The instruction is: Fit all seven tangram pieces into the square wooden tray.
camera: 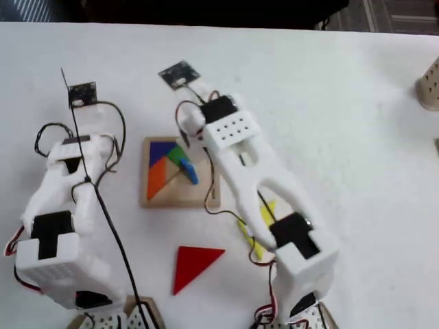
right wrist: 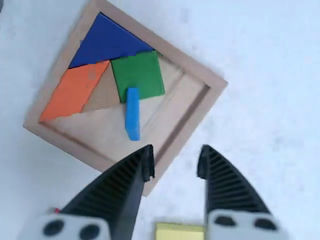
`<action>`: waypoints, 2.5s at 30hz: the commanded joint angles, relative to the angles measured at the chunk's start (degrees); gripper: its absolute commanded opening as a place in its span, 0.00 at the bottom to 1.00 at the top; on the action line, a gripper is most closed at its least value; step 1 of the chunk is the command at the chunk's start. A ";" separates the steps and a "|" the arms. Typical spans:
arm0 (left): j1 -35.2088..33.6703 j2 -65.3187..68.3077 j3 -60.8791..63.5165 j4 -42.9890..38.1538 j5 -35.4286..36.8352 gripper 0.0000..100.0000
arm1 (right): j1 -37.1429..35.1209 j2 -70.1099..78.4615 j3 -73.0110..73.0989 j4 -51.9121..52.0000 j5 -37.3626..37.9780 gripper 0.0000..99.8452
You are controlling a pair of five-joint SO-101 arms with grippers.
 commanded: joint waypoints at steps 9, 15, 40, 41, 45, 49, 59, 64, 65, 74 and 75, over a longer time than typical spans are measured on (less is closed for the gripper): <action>1.80 -3.65 -1.23 5.80 -1.23 0.02 | 6.64 -26.68 39.82 -25.98 -0.35 0.02; 8.04 -15.43 9.93 5.80 -10.46 0.02 | 13.05 -27.38 42.29 -32.66 -5.63 0.02; 34.24 -4.35 0.62 -0.35 4.66 0.02 | 22.29 -5.85 19.96 -26.59 -5.89 0.02; 34.24 -4.18 0.18 -0.35 4.66 0.02 | 22.29 -5.85 19.87 -26.59 -5.89 0.02; 34.15 -4.09 -0.18 -0.79 4.66 0.02 | 22.29 -5.85 19.87 -26.59 -5.80 0.02; 33.10 -4.26 0.26 -0.62 4.57 0.02 | 22.29 -5.85 19.78 -26.77 -5.36 0.02; 29.67 -14.90 7.65 0.62 4.13 0.03 | 22.11 -5.67 19.78 -27.03 -5.27 0.02; 36.00 -16.75 13.89 -7.74 4.48 0.02 | 22.11 -5.49 19.78 -27.74 -5.27 0.02; 37.14 -16.75 14.42 -9.14 4.57 0.02 | 22.20 -5.49 19.78 -27.74 -5.27 0.02; 42.42 -16.75 14.95 -10.99 4.66 0.02 | 22.20 -5.32 19.78 -27.74 -5.36 0.02; 42.42 -16.75 15.03 -10.99 4.66 0.02 | 22.20 -5.32 19.78 -27.74 -5.36 0.02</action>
